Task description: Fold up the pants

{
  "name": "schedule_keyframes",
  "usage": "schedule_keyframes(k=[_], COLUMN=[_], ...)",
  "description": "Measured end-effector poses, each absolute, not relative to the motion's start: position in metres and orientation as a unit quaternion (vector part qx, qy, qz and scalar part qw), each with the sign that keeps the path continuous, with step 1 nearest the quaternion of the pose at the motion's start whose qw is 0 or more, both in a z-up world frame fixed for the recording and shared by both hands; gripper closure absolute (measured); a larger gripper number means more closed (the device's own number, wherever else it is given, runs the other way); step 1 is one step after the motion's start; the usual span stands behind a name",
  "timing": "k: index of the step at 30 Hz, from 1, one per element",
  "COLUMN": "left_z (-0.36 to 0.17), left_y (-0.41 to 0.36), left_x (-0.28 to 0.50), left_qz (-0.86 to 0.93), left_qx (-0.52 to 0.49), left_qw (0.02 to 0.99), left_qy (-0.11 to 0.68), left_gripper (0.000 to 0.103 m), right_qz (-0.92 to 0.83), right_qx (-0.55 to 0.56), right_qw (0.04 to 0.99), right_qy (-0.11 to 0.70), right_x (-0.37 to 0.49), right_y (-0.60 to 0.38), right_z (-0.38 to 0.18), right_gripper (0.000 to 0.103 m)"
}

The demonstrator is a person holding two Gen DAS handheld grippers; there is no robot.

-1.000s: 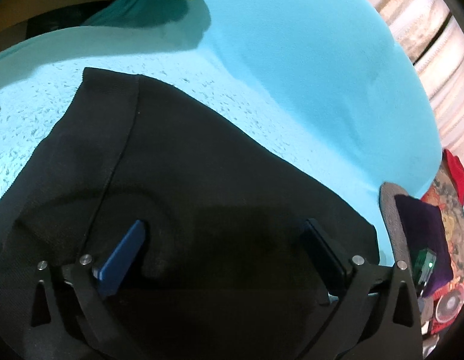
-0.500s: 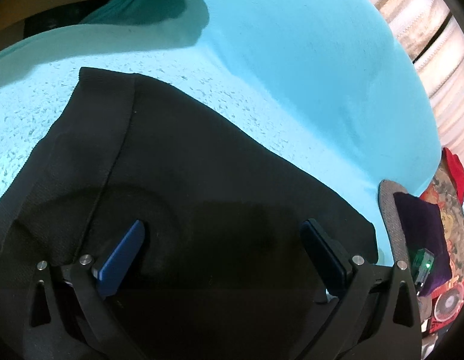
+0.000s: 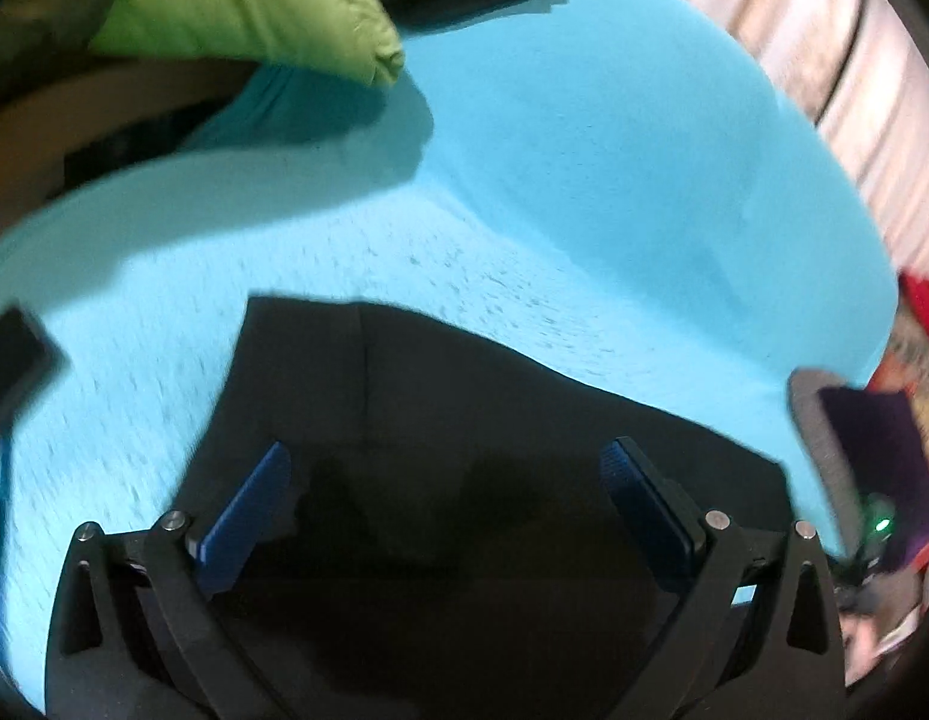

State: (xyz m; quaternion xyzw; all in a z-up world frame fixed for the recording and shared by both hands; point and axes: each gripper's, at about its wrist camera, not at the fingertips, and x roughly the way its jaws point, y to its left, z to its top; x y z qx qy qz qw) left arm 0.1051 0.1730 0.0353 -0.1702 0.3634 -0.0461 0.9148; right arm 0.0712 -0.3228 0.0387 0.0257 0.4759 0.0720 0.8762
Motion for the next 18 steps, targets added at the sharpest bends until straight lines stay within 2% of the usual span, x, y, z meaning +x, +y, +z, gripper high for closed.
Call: schedule_keyframes(k=[12,18], left_z=[0.009,0.011], left_y=[0.139,0.148], left_x=[0.122,0.118], left_qz=[-0.003,0.012], left_qx=[-0.018,-0.034], left_qw=[0.895,0.899], left_qy=[0.445,0.436], left_gripper=[0.000,0.000], right_qz=[0.071,0.071], right_qx=[0.016,0.016], right_qw=[0.875,0.876], right_qy=[0.478,0.478], right_x=[0.072,0.071], right_y=[-0.320,-0.320], right_z=[0.038,0.038], right_gripper=[0.001,0.001])
